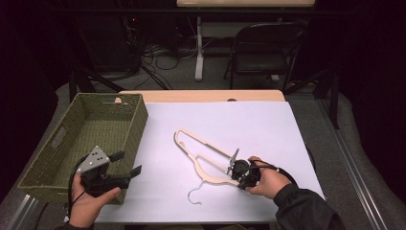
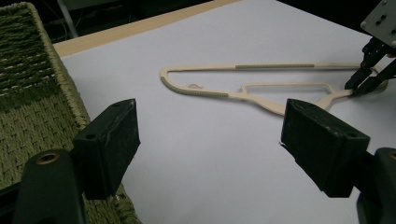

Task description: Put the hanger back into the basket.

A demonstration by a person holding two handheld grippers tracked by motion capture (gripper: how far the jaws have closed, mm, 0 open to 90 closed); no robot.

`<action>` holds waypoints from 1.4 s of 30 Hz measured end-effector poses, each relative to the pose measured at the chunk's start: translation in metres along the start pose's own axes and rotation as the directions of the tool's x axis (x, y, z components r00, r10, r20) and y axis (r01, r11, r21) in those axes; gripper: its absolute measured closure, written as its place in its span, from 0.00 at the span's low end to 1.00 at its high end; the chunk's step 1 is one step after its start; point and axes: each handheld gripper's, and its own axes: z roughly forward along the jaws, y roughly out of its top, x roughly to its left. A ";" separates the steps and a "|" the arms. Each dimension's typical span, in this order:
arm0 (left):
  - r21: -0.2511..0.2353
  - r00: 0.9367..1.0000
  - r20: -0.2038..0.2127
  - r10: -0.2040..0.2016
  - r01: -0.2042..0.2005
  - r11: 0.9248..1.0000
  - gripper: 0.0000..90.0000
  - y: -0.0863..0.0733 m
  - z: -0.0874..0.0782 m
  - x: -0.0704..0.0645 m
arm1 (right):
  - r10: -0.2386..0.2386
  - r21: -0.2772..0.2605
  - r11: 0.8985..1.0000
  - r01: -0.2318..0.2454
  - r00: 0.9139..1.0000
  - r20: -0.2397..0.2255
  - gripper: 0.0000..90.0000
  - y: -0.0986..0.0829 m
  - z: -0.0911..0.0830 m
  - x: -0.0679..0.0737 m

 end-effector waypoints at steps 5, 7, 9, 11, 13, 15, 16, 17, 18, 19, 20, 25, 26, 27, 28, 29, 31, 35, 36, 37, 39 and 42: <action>-0.004 1.000 0.004 0.009 -0.009 1.000 0.22 0.001 0.000 -0.003 | 0.024 -0.038 0.999 -0.025 0.999 -0.031 0.89 -0.005 -0.004 -0.001; -0.004 1.000 0.007 0.013 -0.013 1.000 0.22 0.001 0.001 -0.004 | 0.031 -0.058 0.998 -0.033 0.999 -0.035 0.89 -0.008 -0.006 -0.002; -0.003 1.000 0.009 0.019 -0.019 1.000 0.23 0.002 0.002 -0.007 | 0.031 -0.068 0.997 -0.034 0.999 -0.041 0.89 -0.009 -0.006 -0.002; -0.003 0.999 0.021 0.031 -0.031 1.000 0.23 0.002 0.005 -0.011 | 0.032 -0.090 0.995 -0.038 0.997 -0.071 0.89 -0.012 -0.012 -0.003; -0.001 0.999 0.027 0.035 -0.035 0.999 0.24 0.002 0.006 -0.013 | 0.037 -0.105 0.993 -0.046 0.996 -0.084 0.89 -0.013 -0.014 -0.003; 0.000 0.997 0.052 0.050 -0.050 0.999 0.24 0.002 0.012 -0.022 | 0.047 -0.140 0.988 -0.062 0.993 -0.110 0.89 -0.015 -0.021 -0.003; 0.000 0.997 0.052 0.050 -0.050 0.999 0.25 0.002 0.012 -0.022 | 0.047 -0.140 0.988 -0.062 0.993 -0.110 0.89 -0.015 -0.021 -0.003; 0.004 0.996 0.062 0.059 -0.060 0.998 0.25 0.002 0.015 -0.025 | 0.043 -0.148 0.987 -0.060 0.993 -0.114 0.89 -0.016 -0.023 -0.003; 0.015 0.994 0.082 0.068 -0.070 0.997 0.25 0.001 0.022 -0.031 | 0.034 -0.163 0.985 -0.054 0.992 -0.123 0.89 -0.017 -0.028 -0.002; 0.015 0.994 0.082 0.068 -0.070 0.997 0.25 0.001 0.022 -0.031 | 0.034 -0.163 0.985 -0.054 0.992 -0.123 0.89 -0.017 -0.028 -0.002; 0.028 0.992 0.095 0.083 -0.086 0.996 0.25 0.000 0.029 -0.035 | 0.025 -0.177 0.983 -0.046 0.993 -0.119 0.89 -0.017 -0.031 -0.001; 0.052 0.989 0.106 0.101 -0.107 0.993 0.26 -0.003 0.040 -0.042 | 0.017 -0.189 0.981 -0.038 0.994 -0.111 0.89 -0.018 -0.036 0.000; 0.055 0.988 0.106 0.111 -0.117 0.992 0.26 -0.004 0.044 -0.044 | 0.008 -0.197 0.980 -0.029 0.994 -0.109 0.89 -0.018 -0.038 0.002; 0.056 0.987 0.103 0.120 -0.126 0.990 0.27 -0.004 0.046 -0.044 | 0.007 -0.200 0.979 -0.028 0.995 -0.104 0.89 -0.018 -0.038 0.003; 0.058 0.988 0.100 0.120 -0.126 0.990 0.27 -0.005 0.049 -0.045 | -0.001 -0.203 0.979 -0.020 0.995 -0.103 0.89 -0.018 -0.038 0.003; 0.058 0.988 0.100 0.120 -0.126 0.990 0.27 -0.005 0.049 -0.045 | -0.001 -0.203 0.979 -0.020 0.995 -0.103 0.89 -0.018 -0.038 0.003; 0.064 0.987 0.092 0.135 -0.141 0.988 0.27 -0.004 0.055 -0.046 | -0.012 -0.201 0.979 -0.007 0.995 -0.096 0.89 -0.019 -0.040 0.005; 0.071 0.974 0.104 0.200 -0.208 0.976 0.27 -0.005 0.065 -0.048 | -0.019 -0.205 0.979 -0.003 0.994 -0.104 0.89 -0.019 -0.042 0.006; 0.087 0.966 0.099 0.241 -0.249 0.965 0.27 -0.007 0.070 -0.051 | -0.024 -0.200 0.980 0.001 0.994 -0.108 0.89 -0.019 -0.044 0.007; 0.096 0.960 0.092 0.265 -0.273 0.957 0.27 -0.007 0.072 -0.053 | -0.039 -0.211 0.977 0.016 0.994 -0.105 0.89 -0.019 -0.044 0.007; 0.108 0.942 0.080 0.326 -0.333 0.937 0.27 -0.010 0.083 -0.058 | -0.037 -0.210 0.978 0.014 0.993 -0.109 0.89 -0.019 -0.046 0.008; 0.111 0.927 0.060 0.369 -0.374 0.921 0.27 -0.010 0.090 -0.060 | -0.041 -0.215 0.976 0.017 0.993 -0.110 0.89 -0.019 -0.048 0.009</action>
